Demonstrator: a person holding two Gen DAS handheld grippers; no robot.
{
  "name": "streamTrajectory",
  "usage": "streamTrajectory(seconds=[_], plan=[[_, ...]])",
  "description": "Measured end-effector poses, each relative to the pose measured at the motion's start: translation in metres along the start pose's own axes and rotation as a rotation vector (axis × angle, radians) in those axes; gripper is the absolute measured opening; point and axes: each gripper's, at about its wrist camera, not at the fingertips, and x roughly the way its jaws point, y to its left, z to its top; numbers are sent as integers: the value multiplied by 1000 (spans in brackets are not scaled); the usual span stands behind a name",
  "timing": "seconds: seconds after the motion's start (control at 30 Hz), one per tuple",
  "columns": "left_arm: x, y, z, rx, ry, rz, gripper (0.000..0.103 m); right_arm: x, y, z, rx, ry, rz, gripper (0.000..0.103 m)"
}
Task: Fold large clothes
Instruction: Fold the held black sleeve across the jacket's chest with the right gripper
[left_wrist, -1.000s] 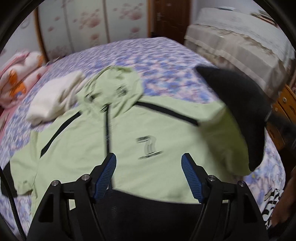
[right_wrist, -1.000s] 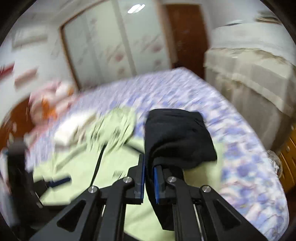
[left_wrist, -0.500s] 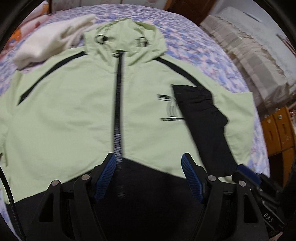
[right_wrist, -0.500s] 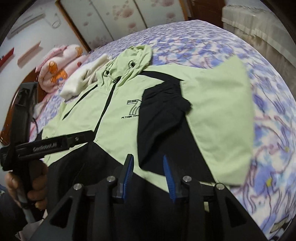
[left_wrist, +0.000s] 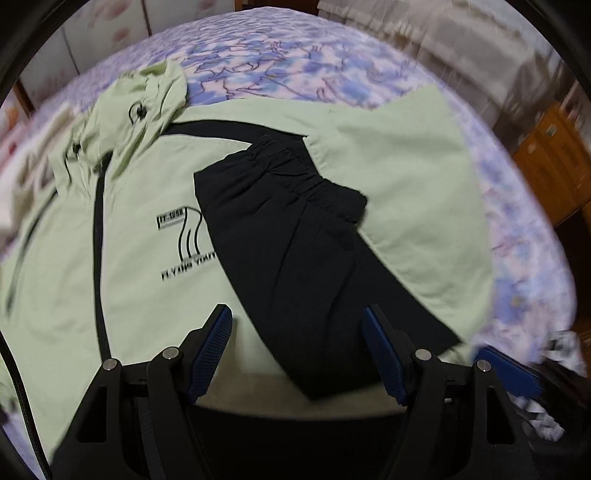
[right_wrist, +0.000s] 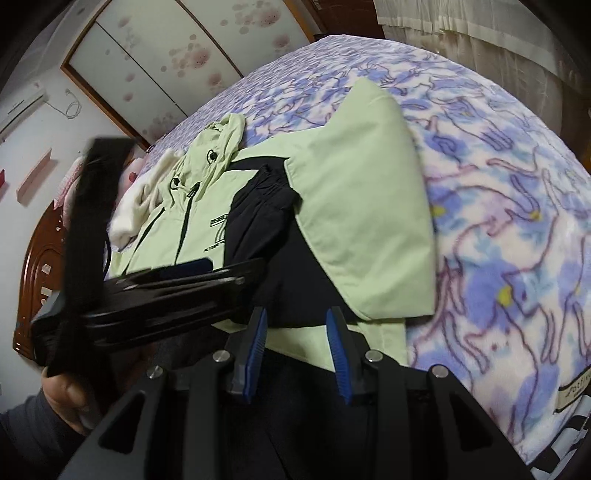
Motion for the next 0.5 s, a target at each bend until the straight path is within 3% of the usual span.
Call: streamTrajectory(seconds=[0.07, 0.13, 0.17, 0.2, 0.23, 0.4, 0.5], plan=[[12, -5, 4, 22, 19, 78, 72, -1, -3, -2, 5, -5, -2, 34], [18, -3, 7, 16, 24, 111, 70, -1, -5, -3, 13, -9, 2, 34], [18, -1, 8, 9, 18, 106, 60, -1, -5, -4, 13, -10, 3, 34], [15, 2, 10, 6, 6, 90, 11, -1, -6, -5, 13, -11, 1, 34], [10, 6, 14, 8, 5, 96, 5, -1, -6, -5, 13, -11, -2, 34], [-47, 44, 29, -75, -177, 87, 4, -8, -2, -4, -5, -34, 0, 34], [-94, 95, 22, -207, -310, 104, 4, -16, 2, -1, -28, -57, -1, 34]])
